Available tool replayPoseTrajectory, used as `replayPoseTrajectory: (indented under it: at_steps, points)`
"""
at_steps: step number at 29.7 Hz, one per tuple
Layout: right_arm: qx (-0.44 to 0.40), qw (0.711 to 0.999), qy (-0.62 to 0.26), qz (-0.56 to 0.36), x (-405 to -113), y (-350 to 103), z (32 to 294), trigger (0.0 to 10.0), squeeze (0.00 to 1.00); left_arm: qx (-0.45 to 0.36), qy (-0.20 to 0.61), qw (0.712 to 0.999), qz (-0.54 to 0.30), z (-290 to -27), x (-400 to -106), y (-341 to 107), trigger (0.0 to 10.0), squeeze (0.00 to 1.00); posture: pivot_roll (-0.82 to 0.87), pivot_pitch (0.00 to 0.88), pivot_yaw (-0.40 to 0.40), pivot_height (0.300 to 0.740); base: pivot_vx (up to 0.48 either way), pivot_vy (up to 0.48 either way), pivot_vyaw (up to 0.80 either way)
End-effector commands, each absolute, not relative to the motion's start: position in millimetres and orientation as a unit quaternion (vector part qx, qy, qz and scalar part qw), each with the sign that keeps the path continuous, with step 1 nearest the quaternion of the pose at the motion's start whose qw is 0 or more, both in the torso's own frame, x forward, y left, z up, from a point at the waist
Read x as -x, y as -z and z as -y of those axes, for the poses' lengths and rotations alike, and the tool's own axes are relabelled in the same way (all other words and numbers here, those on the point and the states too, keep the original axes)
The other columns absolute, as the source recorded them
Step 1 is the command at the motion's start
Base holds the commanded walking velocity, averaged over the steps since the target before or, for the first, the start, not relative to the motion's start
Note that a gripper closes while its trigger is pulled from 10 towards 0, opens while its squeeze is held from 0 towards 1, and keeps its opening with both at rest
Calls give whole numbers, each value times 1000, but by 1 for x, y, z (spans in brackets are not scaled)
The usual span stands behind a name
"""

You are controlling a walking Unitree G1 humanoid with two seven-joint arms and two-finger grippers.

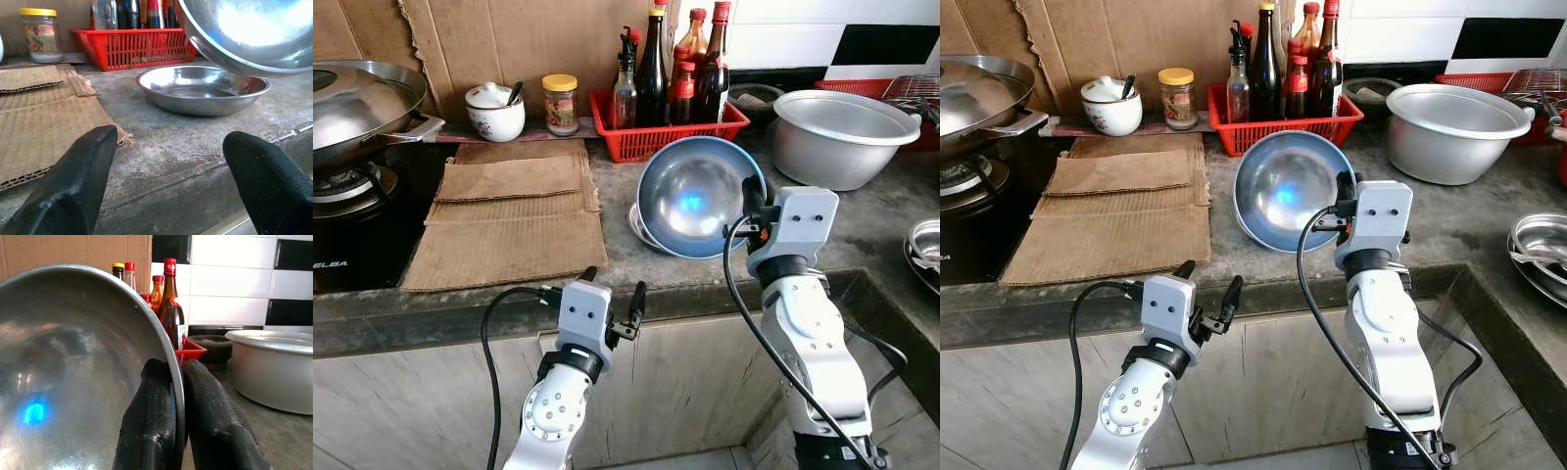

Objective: Kitchen organization

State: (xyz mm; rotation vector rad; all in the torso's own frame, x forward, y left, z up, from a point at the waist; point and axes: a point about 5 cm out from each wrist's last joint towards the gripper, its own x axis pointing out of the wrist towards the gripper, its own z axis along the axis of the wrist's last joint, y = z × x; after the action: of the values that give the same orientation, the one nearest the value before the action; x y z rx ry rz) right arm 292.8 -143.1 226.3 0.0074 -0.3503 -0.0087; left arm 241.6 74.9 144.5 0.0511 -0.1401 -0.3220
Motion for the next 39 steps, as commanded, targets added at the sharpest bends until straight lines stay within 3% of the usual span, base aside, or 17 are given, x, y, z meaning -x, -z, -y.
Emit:
replayPoseTrajectory:
  at_steps: [1,39]
  points:
    - [-7,985,5,172,-292,-226,143,10000,0,-18,162,983,82,-73,-240,-150,10000,0,47,31,-44,740,0,0,0]
    - [-11,985,1,173,-293,-228,141,10000,0,-9,172,981,86,-70,-239,-152,10000,0,48,15,-48,740,0,0,0]
